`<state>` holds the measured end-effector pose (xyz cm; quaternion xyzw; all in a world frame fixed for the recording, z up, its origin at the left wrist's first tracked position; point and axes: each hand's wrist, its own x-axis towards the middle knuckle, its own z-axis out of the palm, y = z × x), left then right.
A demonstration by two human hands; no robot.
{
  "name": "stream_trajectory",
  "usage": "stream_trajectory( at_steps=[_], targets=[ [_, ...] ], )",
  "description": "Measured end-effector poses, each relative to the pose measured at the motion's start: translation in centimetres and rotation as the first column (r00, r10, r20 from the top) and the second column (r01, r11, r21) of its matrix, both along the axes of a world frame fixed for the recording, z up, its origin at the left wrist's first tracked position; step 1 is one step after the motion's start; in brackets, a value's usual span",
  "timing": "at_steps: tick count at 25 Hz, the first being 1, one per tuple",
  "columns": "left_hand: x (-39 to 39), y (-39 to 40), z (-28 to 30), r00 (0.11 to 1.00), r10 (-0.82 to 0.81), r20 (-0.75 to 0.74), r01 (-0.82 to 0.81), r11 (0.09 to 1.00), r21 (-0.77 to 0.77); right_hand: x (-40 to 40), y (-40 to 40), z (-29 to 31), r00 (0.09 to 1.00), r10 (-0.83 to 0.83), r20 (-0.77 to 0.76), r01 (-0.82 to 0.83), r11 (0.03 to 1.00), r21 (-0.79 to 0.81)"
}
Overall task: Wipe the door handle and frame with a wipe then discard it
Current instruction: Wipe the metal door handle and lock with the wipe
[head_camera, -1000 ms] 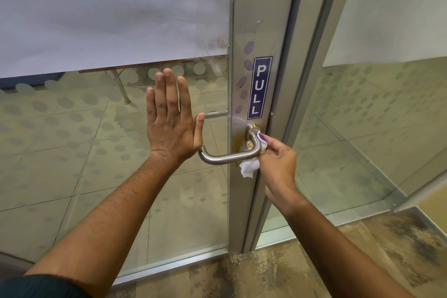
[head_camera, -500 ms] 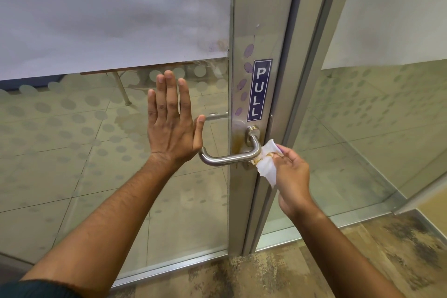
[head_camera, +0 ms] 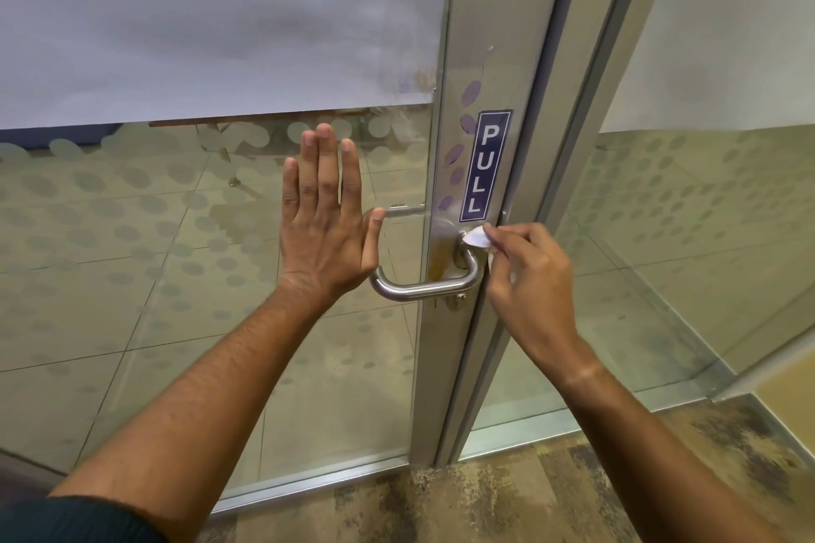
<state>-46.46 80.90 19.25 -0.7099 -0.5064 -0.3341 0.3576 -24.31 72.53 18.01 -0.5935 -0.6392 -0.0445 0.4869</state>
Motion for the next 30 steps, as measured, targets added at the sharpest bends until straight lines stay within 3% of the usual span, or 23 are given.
stream_trajectory(
  at_steps=[8, 14, 16, 19, 21, 24, 30],
  targets=[
    [-0.1, 0.1, -0.1, 1.0, -0.006, 0.005, 0.006, 1.0, 0.002, -1.7, 1.9, 0.6, 0.89, 0.037, 0.454, 0.048, 0.984, -0.174],
    [-0.1, 0.2, -0.1, 1.0, -0.006, 0.004, 0.006, 1.0, 0.018, -1.6, 2.3, 1.4, 0.657, 0.099, 0.747, 0.167, 0.947, -0.273],
    [0.0, 0.1, -0.1, 1.0, -0.003, 0.004, 0.003, 1.0, 0.018, -1.2, 2.2, 1.2, 0.704, 0.117, 0.7, 0.089, 0.964, -0.251],
    [0.0, 0.1, -0.1, 1.0, -0.01, 0.012, 0.01, 1.0, 0.013, -0.4, 2.2, 0.9, 0.928, 0.061, 0.366, -0.004, 0.988, -0.153],
    [0.1, 0.1, 0.0, 1.0, -0.003, 0.009, 0.003, 1.0, 0.012, -0.1, 2.2, 0.6, 0.976, 0.031, 0.216, -0.001, 0.99, -0.139],
    [0.1, 0.0, 0.0, 1.0, 0.002, 0.01, -0.002, 1.0, 0.011, 0.3, 2.6, 0.4, 0.924, 0.057, 0.379, 0.001, 0.988, -0.153],
    [0.2, 0.1, 0.0, 1.0, 0.003, 0.028, -0.003, 1.0, 0.002, -0.6, 3.2, 1.0, 0.683, 0.138, 0.717, 0.058, 0.969, -0.242]
  ],
)
